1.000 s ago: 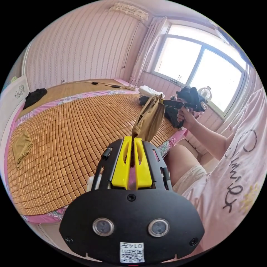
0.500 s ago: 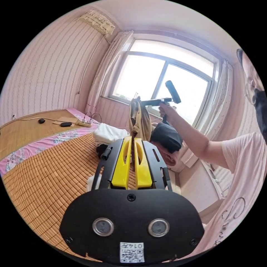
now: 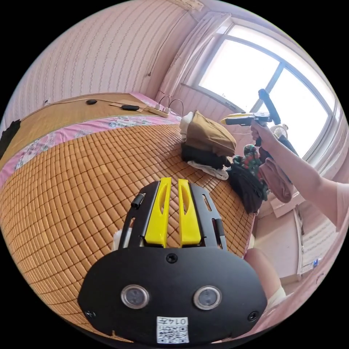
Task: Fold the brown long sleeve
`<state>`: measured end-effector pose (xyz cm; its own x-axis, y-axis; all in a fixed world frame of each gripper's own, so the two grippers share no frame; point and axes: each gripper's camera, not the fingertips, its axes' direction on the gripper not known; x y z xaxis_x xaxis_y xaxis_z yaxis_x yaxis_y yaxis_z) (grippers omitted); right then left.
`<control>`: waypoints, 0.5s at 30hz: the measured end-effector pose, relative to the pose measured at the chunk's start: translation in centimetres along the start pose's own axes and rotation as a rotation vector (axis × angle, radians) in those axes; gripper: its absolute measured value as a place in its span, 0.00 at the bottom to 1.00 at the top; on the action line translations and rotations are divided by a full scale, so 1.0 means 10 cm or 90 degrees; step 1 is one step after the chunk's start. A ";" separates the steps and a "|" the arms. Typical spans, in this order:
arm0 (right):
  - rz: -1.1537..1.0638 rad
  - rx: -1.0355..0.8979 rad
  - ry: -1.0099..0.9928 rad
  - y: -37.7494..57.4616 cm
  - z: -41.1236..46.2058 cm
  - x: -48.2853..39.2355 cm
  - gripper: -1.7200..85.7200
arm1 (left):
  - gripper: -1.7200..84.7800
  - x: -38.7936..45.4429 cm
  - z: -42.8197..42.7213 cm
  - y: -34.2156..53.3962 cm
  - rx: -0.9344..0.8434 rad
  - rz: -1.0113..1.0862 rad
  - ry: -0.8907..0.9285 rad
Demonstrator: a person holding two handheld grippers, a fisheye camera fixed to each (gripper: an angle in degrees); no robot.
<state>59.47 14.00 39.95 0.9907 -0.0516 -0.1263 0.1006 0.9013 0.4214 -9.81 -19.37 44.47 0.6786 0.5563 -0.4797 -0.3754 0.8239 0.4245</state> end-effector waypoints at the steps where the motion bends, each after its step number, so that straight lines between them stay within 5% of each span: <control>1: -0.029 0.016 -0.028 0.07 -0.01 -0.32 0.15 | 0.07 -0.07 -0.13 0.15 0.001 -0.013 -0.006; 15: -0.461 0.037 -0.390 -1.09 -0.09 -4.78 0.15 | 0.07 -2.18 -3.28 3.37 0.062 -0.462 -0.428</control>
<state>10.90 7.01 40.61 0.5598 -0.8212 0.1109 0.6977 0.5393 0.4716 -57.96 -0.23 44.05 0.9514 -0.2810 -0.1262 0.3057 0.9113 0.2759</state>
